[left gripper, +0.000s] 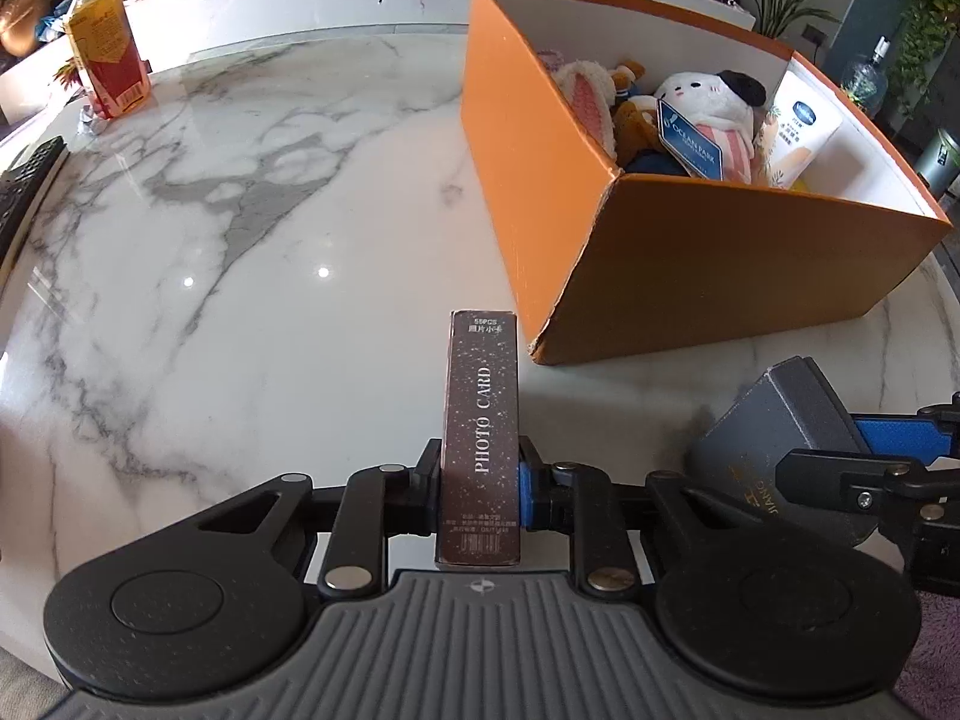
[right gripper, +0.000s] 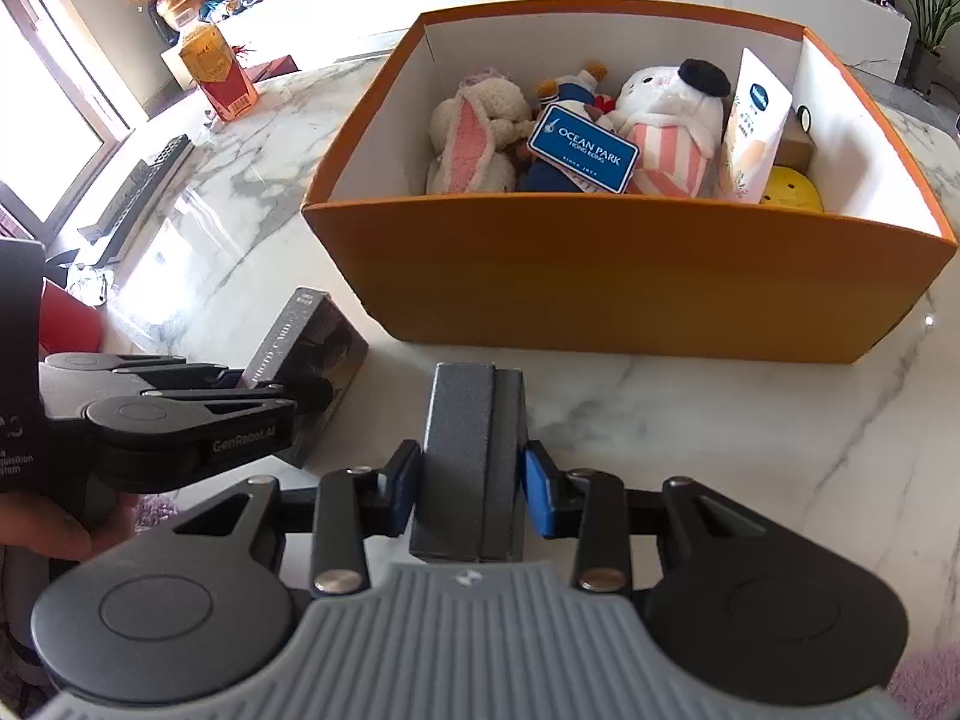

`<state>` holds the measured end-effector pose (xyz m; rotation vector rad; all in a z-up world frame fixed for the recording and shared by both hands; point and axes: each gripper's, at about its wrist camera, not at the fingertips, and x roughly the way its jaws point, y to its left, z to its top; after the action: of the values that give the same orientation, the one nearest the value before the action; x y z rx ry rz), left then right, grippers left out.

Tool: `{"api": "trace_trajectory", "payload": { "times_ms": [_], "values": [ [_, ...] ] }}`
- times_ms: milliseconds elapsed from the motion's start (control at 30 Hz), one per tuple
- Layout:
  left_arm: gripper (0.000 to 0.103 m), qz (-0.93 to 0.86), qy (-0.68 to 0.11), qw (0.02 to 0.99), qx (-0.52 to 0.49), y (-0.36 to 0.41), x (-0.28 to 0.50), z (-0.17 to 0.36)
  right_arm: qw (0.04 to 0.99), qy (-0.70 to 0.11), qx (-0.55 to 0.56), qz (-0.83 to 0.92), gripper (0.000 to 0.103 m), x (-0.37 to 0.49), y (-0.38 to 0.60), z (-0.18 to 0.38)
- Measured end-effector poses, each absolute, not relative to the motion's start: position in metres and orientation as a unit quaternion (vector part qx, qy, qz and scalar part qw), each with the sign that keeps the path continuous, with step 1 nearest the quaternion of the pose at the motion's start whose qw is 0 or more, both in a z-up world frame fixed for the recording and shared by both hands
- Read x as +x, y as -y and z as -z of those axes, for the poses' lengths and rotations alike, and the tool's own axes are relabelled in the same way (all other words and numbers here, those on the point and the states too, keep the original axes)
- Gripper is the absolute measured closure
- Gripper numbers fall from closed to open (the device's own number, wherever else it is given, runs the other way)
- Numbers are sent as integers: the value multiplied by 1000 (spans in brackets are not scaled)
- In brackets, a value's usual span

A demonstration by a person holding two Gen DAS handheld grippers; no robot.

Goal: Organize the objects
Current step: 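Grasp the brown photo-card box with the left tool while the right tool grasps the black case, then carry both held boxes over the orange box and lower them inside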

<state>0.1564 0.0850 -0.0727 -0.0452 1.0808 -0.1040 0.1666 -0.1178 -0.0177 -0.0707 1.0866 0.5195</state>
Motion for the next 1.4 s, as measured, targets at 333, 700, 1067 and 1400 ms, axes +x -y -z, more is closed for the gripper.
{"api": "trace_trajectory", "payload": {
  "times_ms": [333, 700, 1067, 1400],
  "values": [
    [76, 82, -469, 874, -102, -86, 110, 15, 840, -487, 11, -240, 64, 150, 165, -12],
    [76, 142, -402, 894, -134, -55, 120, -48, 874, -421, 71, -232, 65, 151, 223, -69],
    [76, 146, -377, 902, -152, -41, 200, -57, 904, -342, 111, -230, 65, 228, 228, -111],
    [76, 143, -419, 886, -137, -40, 243, -11, 864, -449, 89, -211, 65, 299, 191, -19]
  ]
}}
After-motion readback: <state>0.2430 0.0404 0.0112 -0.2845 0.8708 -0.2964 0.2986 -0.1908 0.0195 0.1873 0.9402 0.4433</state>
